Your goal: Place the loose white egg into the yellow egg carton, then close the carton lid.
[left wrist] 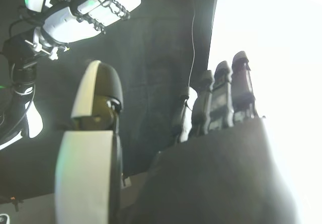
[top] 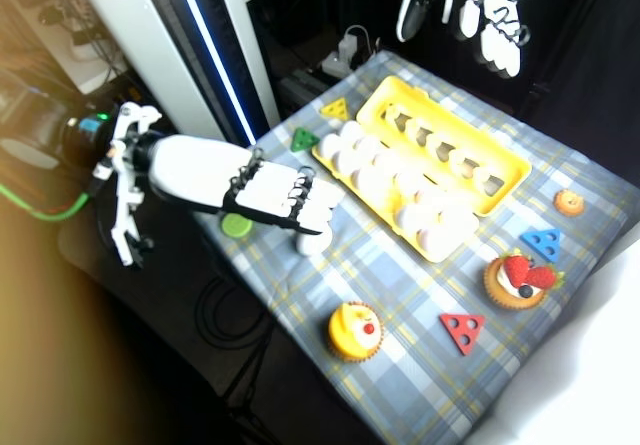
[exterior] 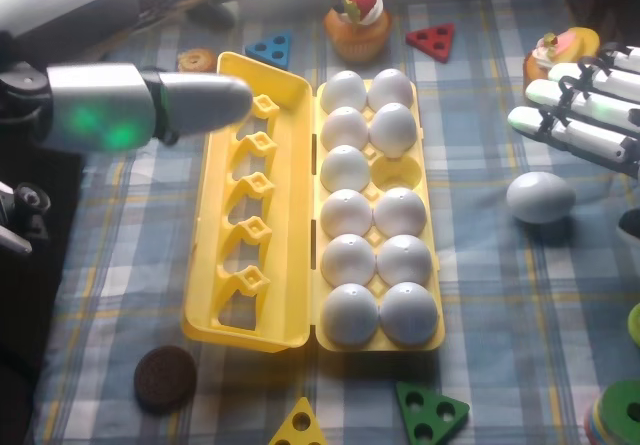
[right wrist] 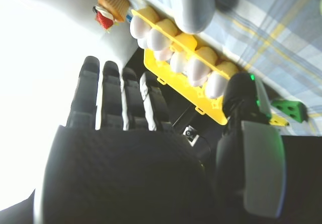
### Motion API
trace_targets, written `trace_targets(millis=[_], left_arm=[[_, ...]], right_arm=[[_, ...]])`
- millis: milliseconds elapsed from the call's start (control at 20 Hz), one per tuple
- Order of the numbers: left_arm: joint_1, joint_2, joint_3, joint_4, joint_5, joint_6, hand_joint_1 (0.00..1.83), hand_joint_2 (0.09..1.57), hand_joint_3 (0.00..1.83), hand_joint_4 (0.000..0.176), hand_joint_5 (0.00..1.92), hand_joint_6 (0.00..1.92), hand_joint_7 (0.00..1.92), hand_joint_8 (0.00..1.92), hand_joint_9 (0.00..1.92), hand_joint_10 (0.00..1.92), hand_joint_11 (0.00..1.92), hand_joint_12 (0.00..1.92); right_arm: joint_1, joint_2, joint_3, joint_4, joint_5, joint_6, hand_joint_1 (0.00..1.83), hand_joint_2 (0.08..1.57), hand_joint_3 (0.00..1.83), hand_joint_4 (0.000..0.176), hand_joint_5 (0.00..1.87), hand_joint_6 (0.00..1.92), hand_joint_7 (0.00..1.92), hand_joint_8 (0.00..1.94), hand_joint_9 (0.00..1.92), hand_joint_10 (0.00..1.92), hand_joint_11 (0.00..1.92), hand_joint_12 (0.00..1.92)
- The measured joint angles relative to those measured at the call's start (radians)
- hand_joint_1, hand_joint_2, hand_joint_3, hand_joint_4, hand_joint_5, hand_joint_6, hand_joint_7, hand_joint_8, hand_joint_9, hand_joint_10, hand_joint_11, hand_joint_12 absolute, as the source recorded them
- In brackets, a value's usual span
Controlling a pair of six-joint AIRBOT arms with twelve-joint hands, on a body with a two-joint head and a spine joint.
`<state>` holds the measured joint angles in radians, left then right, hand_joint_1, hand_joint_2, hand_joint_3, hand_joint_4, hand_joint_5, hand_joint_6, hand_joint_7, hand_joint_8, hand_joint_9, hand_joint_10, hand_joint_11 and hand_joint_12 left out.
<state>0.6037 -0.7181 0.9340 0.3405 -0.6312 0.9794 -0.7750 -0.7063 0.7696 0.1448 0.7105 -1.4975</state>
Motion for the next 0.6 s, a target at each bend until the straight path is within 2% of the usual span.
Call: trace_targets(millis=[50,100,300,400,450,500,600], left_arm=[[0.000,0.000,0.000,0.000,0.003,0.000,0.57,1.38,0.00,0.000,0.15,0.01,0.12,0.01,0.07,0.06,0.00,0.99],[0.000,0.000,0.000,0.000,0.005,0.000,0.56,1.38,0.00,0.000,0.15,0.00,0.11,0.00,0.07,0.05,0.00,0.96],[0.000,0.000,0.000,0.000,0.010,0.000,0.53,1.40,0.00,0.000,0.15,0.00,0.11,0.00,0.07,0.02,0.00,0.86],[0.000,0.000,0.000,0.000,0.010,0.000,0.49,1.41,0.00,0.000,0.12,0.00,0.08,0.00,0.05,0.01,0.00,0.71],[0.000,0.000,0.000,0.000,0.010,0.000,0.49,1.41,0.00,0.000,0.12,0.00,0.08,0.00,0.05,0.00,0.00,0.69],[0.000,-0.001,0.000,0.000,0.010,0.000,0.45,1.42,0.00,0.000,0.11,0.00,0.08,0.00,0.05,0.00,0.00,0.78],[0.000,-0.001,0.000,0.000,0.010,0.000,0.38,1.43,0.00,0.000,0.10,0.00,0.06,0.00,0.04,0.00,0.00,0.77]], right_arm=[[0.000,0.000,0.002,0.000,0.000,0.000,0.91,1.22,0.02,0.000,0.00,0.00,0.06,0.00,0.04,0.08,0.00,0.88],[0.000,0.000,0.003,0.001,0.000,0.000,0.90,1.23,0.01,0.000,0.00,0.00,0.07,0.00,0.06,0.08,0.00,0.95],[0.000,0.000,0.003,0.000,0.000,0.000,0.91,1.24,0.01,0.000,0.00,0.00,0.13,0.02,0.10,0.09,0.00,1.00],[0.000,-0.007,0.008,0.002,0.001,0.000,0.92,1.23,0.00,0.000,0.01,0.00,0.16,0.01,0.12,0.10,0.00,1.07],[0.000,-0.024,0.019,0.010,0.000,0.000,0.92,1.23,0.00,0.000,0.01,0.00,0.16,0.01,0.12,0.10,0.00,1.08],[0.013,-0.043,0.034,0.017,-0.021,0.000,0.80,1.26,0.01,0.000,0.00,0.00,0.09,0.01,0.06,0.08,0.00,1.09],[0.039,-0.074,0.055,0.019,-0.048,0.000,0.84,1.25,0.00,0.000,0.01,0.00,0.08,0.01,0.06,0.10,0.00,1.17]])
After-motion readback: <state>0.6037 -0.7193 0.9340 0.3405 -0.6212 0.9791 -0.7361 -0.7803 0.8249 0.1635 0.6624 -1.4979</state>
